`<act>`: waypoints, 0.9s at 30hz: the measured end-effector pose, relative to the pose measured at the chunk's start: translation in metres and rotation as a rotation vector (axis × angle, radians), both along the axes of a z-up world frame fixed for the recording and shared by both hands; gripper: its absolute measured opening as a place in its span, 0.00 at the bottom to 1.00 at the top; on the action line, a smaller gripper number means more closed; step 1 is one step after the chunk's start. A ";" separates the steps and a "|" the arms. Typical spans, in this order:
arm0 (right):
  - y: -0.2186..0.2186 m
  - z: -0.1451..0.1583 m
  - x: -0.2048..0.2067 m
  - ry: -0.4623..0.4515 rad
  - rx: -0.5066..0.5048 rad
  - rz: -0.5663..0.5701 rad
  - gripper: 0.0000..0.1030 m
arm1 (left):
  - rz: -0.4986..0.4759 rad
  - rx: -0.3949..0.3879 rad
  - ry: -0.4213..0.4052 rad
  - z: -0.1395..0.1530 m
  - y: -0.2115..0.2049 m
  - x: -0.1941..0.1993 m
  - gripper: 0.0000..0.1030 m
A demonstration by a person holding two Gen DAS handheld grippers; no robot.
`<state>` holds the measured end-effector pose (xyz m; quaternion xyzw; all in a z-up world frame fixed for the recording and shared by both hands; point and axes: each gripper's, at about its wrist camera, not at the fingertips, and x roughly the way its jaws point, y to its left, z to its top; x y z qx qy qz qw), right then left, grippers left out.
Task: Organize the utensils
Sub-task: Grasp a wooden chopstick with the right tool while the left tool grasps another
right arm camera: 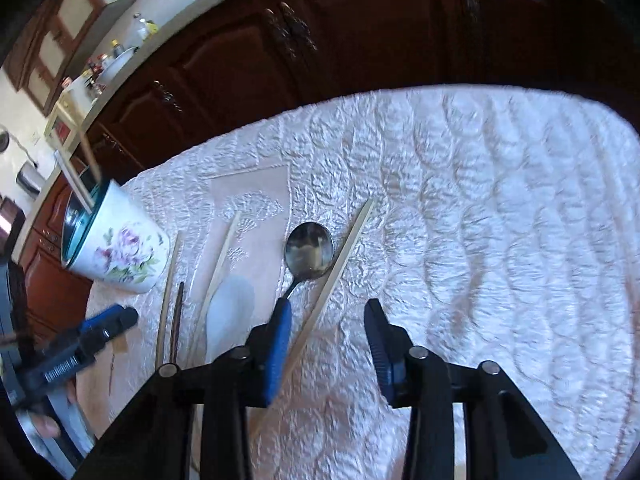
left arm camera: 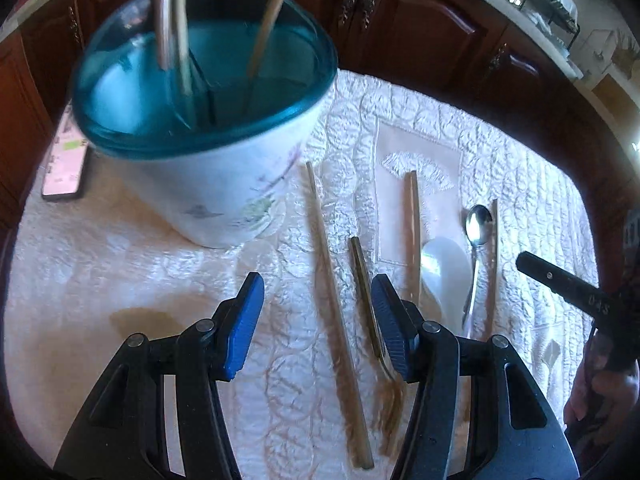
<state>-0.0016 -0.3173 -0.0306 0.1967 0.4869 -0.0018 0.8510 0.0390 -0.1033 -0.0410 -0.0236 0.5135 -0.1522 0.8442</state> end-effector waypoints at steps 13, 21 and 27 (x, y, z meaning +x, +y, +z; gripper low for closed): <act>-0.010 -0.024 -0.001 0.066 0.160 0.012 0.06 | -0.039 -0.028 0.101 -0.024 0.001 0.013 0.07; -0.010 -0.025 -0.046 0.171 0.131 0.063 0.08 | -0.122 -0.020 0.170 -0.024 0.029 -0.041 0.05; -0.012 -0.013 -0.034 0.126 0.072 0.042 0.41 | -0.100 -0.025 0.146 -0.015 0.028 -0.031 0.39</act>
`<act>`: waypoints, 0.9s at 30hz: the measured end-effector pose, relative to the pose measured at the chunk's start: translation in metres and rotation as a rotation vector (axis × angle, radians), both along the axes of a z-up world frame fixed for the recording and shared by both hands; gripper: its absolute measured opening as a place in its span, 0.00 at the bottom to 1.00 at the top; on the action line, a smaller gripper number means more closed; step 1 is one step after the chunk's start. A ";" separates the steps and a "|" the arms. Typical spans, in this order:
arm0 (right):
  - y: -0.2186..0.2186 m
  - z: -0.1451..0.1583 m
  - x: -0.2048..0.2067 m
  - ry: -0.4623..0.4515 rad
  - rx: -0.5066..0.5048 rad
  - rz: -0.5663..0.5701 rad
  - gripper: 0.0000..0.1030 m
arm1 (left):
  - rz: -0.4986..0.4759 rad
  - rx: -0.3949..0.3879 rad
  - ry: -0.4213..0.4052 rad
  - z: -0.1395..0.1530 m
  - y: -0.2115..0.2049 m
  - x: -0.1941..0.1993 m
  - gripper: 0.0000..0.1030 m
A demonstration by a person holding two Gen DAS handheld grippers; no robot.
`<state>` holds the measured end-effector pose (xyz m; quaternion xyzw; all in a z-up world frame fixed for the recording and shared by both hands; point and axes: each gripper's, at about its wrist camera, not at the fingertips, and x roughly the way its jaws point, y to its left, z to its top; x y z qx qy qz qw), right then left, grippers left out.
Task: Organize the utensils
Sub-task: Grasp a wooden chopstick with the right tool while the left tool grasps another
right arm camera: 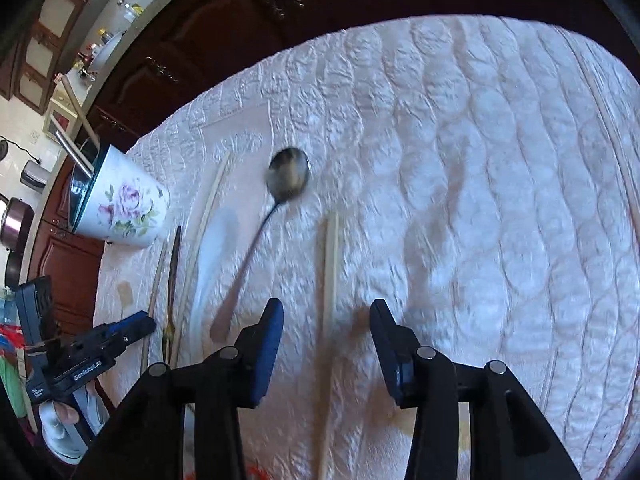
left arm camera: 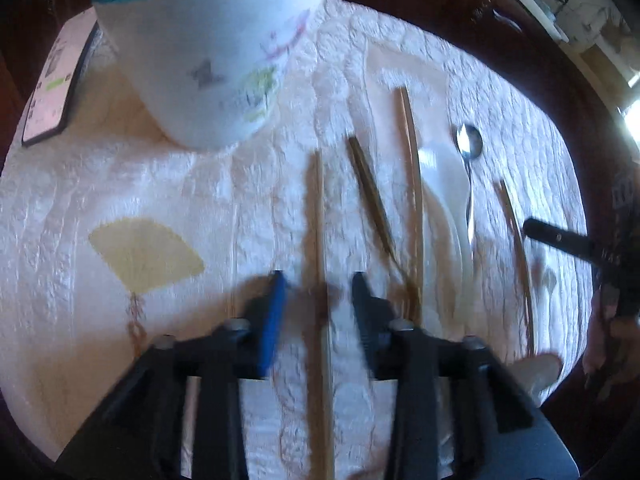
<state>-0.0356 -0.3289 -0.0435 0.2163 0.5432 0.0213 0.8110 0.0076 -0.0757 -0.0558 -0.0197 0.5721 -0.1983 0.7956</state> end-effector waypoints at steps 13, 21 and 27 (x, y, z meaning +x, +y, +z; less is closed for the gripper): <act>0.013 -0.009 0.041 -0.016 -0.091 0.055 0.05 | -0.016 0.161 -0.120 -0.004 -0.034 0.043 0.05; 0.010 0.061 0.019 -0.179 -0.059 0.075 0.05 | -0.016 0.095 -0.232 0.058 -0.012 0.023 0.05; 0.016 0.116 0.004 -0.294 -0.055 0.095 0.05 | -0.004 0.044 -0.300 0.102 0.012 0.005 0.05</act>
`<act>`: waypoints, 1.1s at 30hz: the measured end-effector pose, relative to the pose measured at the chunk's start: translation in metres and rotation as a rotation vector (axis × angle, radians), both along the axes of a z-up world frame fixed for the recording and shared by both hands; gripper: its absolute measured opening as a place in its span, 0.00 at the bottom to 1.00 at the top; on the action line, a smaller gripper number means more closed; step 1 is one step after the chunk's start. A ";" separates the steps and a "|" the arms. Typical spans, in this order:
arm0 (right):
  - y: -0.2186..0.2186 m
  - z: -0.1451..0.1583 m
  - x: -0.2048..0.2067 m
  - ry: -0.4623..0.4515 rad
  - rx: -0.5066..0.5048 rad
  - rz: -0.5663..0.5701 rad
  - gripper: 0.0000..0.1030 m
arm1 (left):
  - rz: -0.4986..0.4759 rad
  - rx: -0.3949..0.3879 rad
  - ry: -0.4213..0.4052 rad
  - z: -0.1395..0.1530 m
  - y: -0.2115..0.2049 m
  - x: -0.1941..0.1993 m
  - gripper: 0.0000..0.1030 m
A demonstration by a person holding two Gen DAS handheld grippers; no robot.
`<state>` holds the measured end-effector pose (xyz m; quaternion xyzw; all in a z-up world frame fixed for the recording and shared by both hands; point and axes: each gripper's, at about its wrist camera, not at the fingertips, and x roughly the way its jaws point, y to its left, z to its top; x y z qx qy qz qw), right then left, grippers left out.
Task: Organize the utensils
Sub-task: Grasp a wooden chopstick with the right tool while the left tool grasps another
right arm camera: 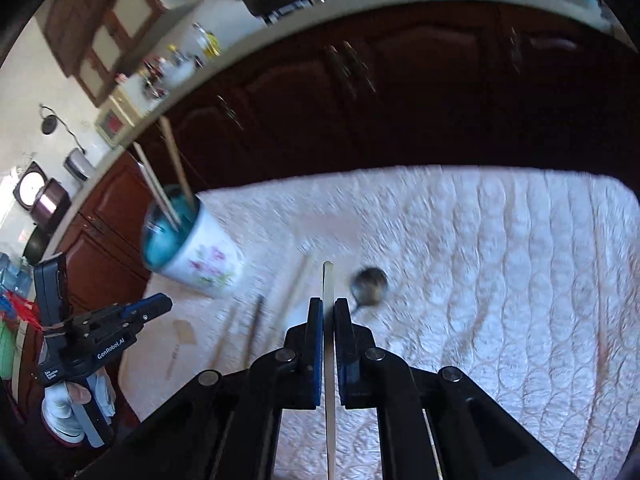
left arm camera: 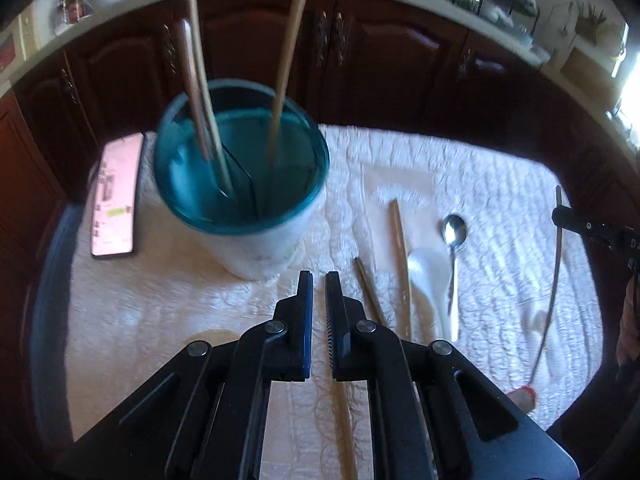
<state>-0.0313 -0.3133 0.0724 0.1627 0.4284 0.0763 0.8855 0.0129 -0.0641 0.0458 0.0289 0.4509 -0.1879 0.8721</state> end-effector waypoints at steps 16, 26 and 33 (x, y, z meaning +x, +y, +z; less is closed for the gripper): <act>0.043 0.071 -0.010 -0.148 0.003 0.060 0.05 | -0.056 -0.089 0.029 0.027 0.012 -0.021 0.17; 0.030 0.088 -0.018 -0.184 -0.013 0.030 0.05 | 0.006 0.066 0.166 -0.088 -0.050 0.021 0.39; 0.024 0.112 -0.021 -0.241 0.021 0.026 0.05 | -0.006 -0.011 0.208 -0.085 -0.039 0.021 0.04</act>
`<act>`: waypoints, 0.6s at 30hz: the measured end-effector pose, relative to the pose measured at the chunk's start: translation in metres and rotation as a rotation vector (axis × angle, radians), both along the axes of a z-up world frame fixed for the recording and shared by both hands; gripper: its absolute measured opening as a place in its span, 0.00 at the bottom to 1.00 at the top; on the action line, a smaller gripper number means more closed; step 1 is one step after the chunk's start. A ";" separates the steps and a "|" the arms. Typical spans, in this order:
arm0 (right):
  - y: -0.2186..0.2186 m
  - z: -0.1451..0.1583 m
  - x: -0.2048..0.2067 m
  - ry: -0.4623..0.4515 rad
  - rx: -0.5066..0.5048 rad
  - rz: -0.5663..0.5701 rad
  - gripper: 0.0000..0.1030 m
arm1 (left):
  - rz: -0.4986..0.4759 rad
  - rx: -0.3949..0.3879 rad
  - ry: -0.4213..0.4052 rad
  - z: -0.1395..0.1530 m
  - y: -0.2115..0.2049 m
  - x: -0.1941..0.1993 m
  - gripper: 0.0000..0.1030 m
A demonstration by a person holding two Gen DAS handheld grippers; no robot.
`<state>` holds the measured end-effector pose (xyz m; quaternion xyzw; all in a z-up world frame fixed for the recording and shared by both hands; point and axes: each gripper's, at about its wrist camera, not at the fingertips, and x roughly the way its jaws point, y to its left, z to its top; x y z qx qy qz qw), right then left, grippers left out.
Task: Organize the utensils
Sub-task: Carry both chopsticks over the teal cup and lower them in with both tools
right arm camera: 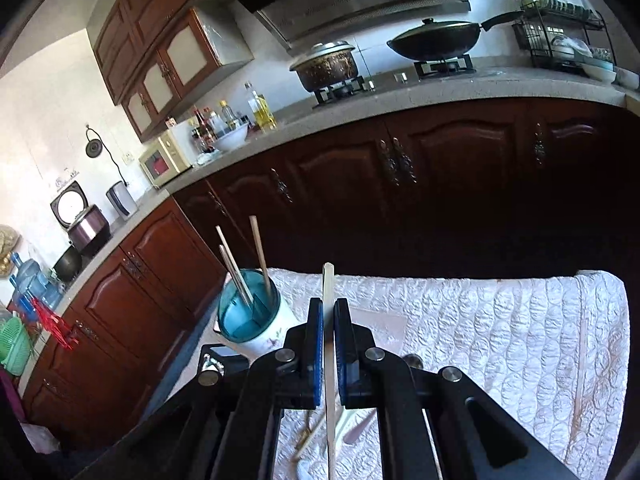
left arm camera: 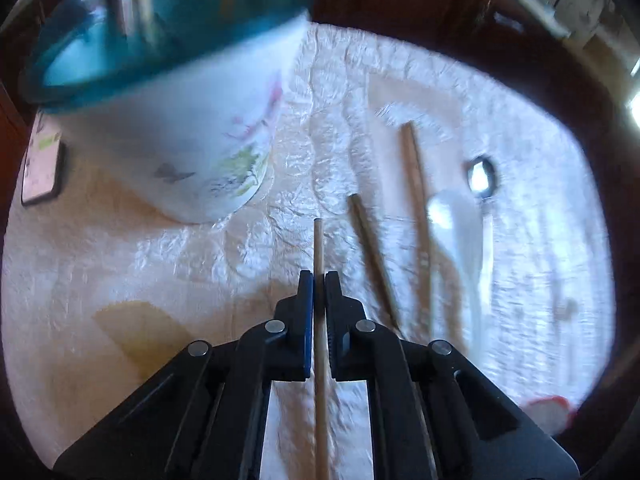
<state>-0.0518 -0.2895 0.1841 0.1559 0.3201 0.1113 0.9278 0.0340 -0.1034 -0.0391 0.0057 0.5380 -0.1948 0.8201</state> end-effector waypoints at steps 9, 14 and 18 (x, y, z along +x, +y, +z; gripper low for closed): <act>0.025 0.002 0.020 -0.016 0.052 0.058 0.05 | -0.015 -0.201 -0.123 0.113 0.075 -0.038 0.04; 0.050 0.010 0.037 -0.043 0.044 0.090 0.05 | -0.013 -0.265 -0.202 0.168 0.100 -0.047 0.04; 0.068 0.020 0.054 -0.068 0.036 0.099 0.05 | -0.002 -0.295 -0.261 0.210 0.119 -0.047 0.04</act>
